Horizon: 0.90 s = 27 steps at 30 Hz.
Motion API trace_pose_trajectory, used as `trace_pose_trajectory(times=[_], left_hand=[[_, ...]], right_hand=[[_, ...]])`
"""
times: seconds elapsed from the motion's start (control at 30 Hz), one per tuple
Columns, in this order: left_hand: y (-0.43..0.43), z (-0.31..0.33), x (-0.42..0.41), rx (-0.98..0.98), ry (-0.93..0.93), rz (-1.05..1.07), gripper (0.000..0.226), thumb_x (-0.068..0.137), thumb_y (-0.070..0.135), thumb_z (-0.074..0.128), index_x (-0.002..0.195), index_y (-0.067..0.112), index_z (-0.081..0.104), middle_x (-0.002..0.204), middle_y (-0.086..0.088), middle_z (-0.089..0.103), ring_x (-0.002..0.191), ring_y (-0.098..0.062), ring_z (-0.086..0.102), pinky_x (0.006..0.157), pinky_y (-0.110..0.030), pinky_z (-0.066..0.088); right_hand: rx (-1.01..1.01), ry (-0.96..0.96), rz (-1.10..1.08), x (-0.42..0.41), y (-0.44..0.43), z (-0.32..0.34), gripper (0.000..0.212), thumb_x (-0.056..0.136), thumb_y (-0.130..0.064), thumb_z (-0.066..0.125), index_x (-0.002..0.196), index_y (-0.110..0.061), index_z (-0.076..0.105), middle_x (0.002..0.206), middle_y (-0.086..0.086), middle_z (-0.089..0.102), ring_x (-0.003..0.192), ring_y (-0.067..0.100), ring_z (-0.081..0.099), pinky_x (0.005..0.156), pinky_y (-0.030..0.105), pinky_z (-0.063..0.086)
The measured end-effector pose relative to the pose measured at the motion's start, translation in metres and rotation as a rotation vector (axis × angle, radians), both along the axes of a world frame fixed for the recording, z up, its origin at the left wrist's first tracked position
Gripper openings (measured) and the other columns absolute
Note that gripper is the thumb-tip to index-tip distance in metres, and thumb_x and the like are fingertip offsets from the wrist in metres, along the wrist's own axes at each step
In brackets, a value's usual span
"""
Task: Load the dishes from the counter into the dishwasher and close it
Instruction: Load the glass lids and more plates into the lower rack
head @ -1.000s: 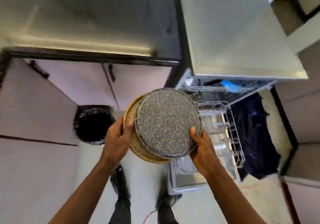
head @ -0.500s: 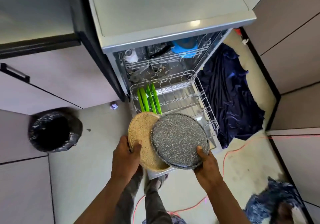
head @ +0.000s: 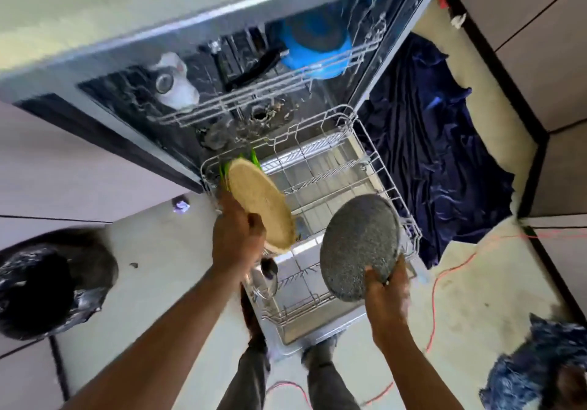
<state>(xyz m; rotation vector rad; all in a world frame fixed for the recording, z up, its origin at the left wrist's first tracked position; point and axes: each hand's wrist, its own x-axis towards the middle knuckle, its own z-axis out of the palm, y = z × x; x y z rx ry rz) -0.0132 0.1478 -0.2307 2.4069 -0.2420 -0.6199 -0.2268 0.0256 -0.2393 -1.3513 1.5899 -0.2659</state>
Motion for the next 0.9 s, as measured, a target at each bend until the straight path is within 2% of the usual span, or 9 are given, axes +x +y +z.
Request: trace_pose_trajectory(times=[0.13, 0.2, 0.27, 0.37, 0.47, 0.57, 0.7, 0.77, 0.9], left_hand=[[-0.038, -0.062, 0.030, 0.094, -0.100, -0.082, 0.081, 0.097, 0.007, 0.058, 0.161, -0.004, 0.010, 0.121, -0.034, 0.067, 0.107, -0.050, 0.067, 0.092, -0.053, 0.055], [-0.054, -0.092, 0.038, 0.136, -0.134, -0.107, 0.080, 0.096, 0.006, 0.059, 0.160, -0.007, 0.014, 0.118, -0.035, 0.067, 0.105, -0.051, 0.066, 0.089, -0.052, 0.054], [-0.068, -0.116, 0.043, 0.167, -0.164, -0.086, 0.069, 0.095, 0.008, 0.059, 0.153, -0.010, 0.027, 0.111, -0.032, 0.069, 0.100, -0.049, 0.068, 0.085, -0.049, 0.054], [-0.085, -0.133, 0.047, 0.237, -0.178, -0.019, 0.064, 0.097, 0.016, 0.060, 0.147, -0.016, 0.037, 0.113, -0.026, 0.071, 0.101, -0.042, 0.070, 0.086, -0.042, 0.055], [-0.089, -0.134, 0.043, 0.210, -0.254, 0.019, 0.077, 0.095, 0.011, 0.064, 0.157, -0.010, 0.024, 0.116, -0.026, 0.071, 0.103, -0.043, 0.070, 0.091, -0.043, 0.056], [-0.084, -0.130, 0.031, 0.141, -0.304, 0.036, 0.088, 0.092, 0.004, 0.065, 0.162, -0.002, 0.012, 0.115, -0.029, 0.071, 0.103, -0.045, 0.070, 0.095, -0.047, 0.057], [-0.083, -0.144, 0.024, 0.192, -0.221, -0.011, 0.093, 0.091, 0.003, 0.063, 0.164, 0.000, 0.005, 0.114, -0.029, 0.070, 0.103, -0.047, 0.068, 0.092, -0.052, 0.059], [-0.089, -0.156, 0.025, 0.245, -0.179, 0.002, 0.101, 0.089, 0.001, 0.067, 0.165, 0.001, 0.000, 0.115, -0.027, 0.071, 0.104, -0.045, 0.070, 0.092, -0.044, 0.060], [-0.095, -0.173, 0.031, 0.296, -0.144, -0.015, 0.097, 0.089, 0.000, 0.070, 0.163, -0.003, 0.008, 0.107, -0.019, 0.075, 0.092, -0.036, 0.074, 0.073, -0.033, 0.056]], right_hand=[[-0.110, 0.090, 0.226, 0.024, -0.022, -0.053, 0.059, 0.096, -0.010, 0.063, 0.151, -0.017, 0.043, 0.139, 0.021, 0.058, 0.121, 0.043, 0.057, 0.099, 0.061, 0.050], [-0.153, 0.057, 0.283, 0.035, -0.034, -0.078, 0.056, 0.093, -0.008, 0.064, 0.147, -0.018, 0.048, 0.128, 0.020, 0.064, 0.110, 0.041, 0.062, 0.091, 0.056, 0.054], [-0.194, 0.025, 0.355, 0.044, -0.046, -0.101, 0.055, 0.091, -0.005, 0.063, 0.142, -0.021, 0.052, 0.121, 0.016, 0.069, 0.103, 0.038, 0.065, 0.086, 0.048, 0.055], [-0.253, -0.012, 0.382, 0.048, -0.057, -0.125, 0.053, 0.089, -0.006, 0.065, 0.139, -0.022, 0.052, 0.121, 0.012, 0.070, 0.106, 0.036, 0.066, 0.088, 0.049, 0.056], [-0.253, -0.026, 0.373, 0.048, -0.066, -0.141, 0.054, 0.090, -0.008, 0.065, 0.141, -0.019, 0.052, 0.126, 0.011, 0.068, 0.111, 0.036, 0.064, 0.096, 0.055, 0.055], [-0.183, -0.047, 0.372, 0.050, -0.073, -0.147, 0.053, 0.093, -0.010, 0.063, 0.143, -0.022, 0.050, 0.129, 0.007, 0.065, 0.115, 0.029, 0.061, 0.095, 0.058, 0.055], [-0.157, -0.059, 0.351, 0.054, -0.077, -0.144, 0.052, 0.093, -0.011, 0.063, 0.143, -0.022, 0.050, 0.128, 0.007, 0.065, 0.117, 0.029, 0.060, 0.094, 0.058, 0.054], [-0.158, -0.054, 0.365, 0.056, -0.080, -0.144, 0.050, 0.094, -0.013, 0.063, 0.141, -0.021, 0.051, 0.125, 0.009, 0.066, 0.113, 0.033, 0.062, 0.090, 0.059, 0.055], [-0.163, -0.054, 0.389, 0.061, -0.086, -0.141, 0.046, 0.095, -0.017, 0.064, 0.139, -0.024, 0.052, 0.122, 0.006, 0.067, 0.108, 0.031, 0.064, 0.086, 0.057, 0.058]])
